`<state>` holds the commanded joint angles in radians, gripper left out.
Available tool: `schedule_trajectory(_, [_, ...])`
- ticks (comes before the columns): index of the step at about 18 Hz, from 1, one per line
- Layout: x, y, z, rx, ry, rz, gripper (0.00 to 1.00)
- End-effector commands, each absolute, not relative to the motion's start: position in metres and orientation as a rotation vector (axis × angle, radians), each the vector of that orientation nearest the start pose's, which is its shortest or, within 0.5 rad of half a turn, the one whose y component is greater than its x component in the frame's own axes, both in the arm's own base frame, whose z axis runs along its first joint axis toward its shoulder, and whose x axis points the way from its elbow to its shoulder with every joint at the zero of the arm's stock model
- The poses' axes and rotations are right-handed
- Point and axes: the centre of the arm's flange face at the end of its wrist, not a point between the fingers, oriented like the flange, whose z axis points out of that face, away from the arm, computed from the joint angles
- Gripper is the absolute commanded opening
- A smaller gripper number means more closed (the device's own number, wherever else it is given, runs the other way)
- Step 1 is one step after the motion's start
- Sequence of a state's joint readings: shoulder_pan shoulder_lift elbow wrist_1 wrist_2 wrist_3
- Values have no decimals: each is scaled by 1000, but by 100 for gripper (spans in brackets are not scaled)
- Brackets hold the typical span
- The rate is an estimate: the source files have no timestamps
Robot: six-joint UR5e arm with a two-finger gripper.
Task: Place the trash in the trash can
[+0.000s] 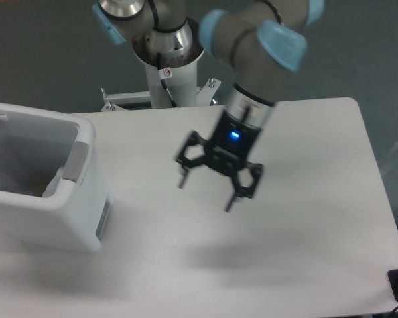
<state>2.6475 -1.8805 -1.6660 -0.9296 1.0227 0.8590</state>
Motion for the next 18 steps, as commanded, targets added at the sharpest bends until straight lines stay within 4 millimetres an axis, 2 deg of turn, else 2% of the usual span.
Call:
schedule_trajectory(3, [-460, 454, 334, -2607, -164, -132, 100])
schedule_trajectory(6, [-479, 458, 330, -2678, -42, -33, 100])
schedule_trajectory(8, [-493, 464, 324, -2793, -23, 72, 100])
schedule_trajectory(12, [-500, 486, 307, -2940, 34, 130, 100])
schedule_trajectory(14, [-495, 493, 297, -2966, 58, 130, 100])
schedule_trajectory(18, [-485, 499, 288, -3039, 300, 194, 100])
